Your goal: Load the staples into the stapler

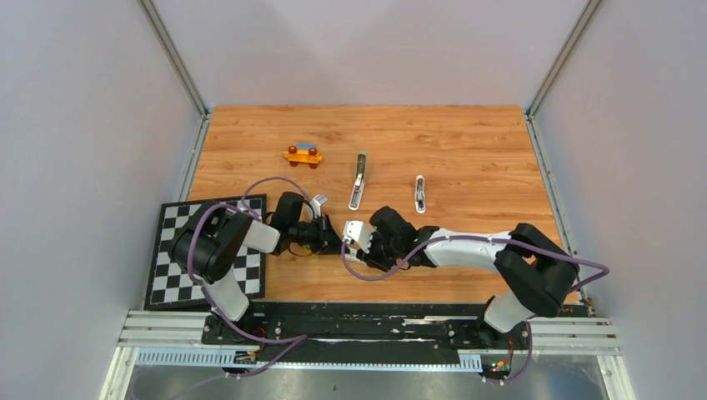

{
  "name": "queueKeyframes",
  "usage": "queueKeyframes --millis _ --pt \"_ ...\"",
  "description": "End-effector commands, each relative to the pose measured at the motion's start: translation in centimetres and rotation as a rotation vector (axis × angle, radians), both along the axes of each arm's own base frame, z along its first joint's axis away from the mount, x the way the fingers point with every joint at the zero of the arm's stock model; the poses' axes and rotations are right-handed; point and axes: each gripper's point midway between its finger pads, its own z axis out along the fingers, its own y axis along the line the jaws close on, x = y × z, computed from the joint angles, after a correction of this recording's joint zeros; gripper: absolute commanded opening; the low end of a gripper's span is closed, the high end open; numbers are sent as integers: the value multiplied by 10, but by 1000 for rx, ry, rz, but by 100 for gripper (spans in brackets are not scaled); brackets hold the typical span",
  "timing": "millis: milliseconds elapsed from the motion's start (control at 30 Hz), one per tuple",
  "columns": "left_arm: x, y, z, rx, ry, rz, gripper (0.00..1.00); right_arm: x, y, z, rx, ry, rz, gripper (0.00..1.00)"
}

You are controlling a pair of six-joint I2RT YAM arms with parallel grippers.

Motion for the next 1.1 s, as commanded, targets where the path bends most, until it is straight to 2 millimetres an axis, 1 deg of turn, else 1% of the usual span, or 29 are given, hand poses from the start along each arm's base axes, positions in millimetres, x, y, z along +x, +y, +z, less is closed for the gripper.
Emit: queueKeyframes --millis 0,100,200,300,433,533,600,633,733,800,933,1000,1067 --pt "17 16 1 41 -24 57 3 -6 -21 -16 -108 51 17 29" --pt "27 25 -1 58 -19 100 4 -6 -20 -17 -114 60 31 29" --pt "35 31 1 65 -28 127 4 -9 -19 -19 -118 80 47 29" --pt "44 37 2 82 -43 154 4 -7 -18 -18 -132 92 46 29" --pt "54 36 7 89 -66 163 7 -11 -16 -17 -138 115 59 30" --pt "59 33 12 72 -79 167 11 -16 -16 -15 -130 134 72 32" --pt "61 32 15 63 -84 168 15 -19 -16 -12 -124 143 77 35" --pt "61 32 16 59 -88 168 18 -20 -16 -9 -122 144 81 37" --pt "61 32 25 47 -102 173 33 -22 -18 -4 -132 136 83 40" --pt "60 33 31 54 -116 172 39 -22 -16 3 -115 130 77 42" --pt "51 37 32 150 -155 138 41 -19 -10 25 -49 107 36 44" --pt "43 37 30 208 -171 109 41 -8 -9 35 -23 71 -44 45" --pt "37 36 33 246 -201 92 41 8 -12 46 -5 41 -177 44"
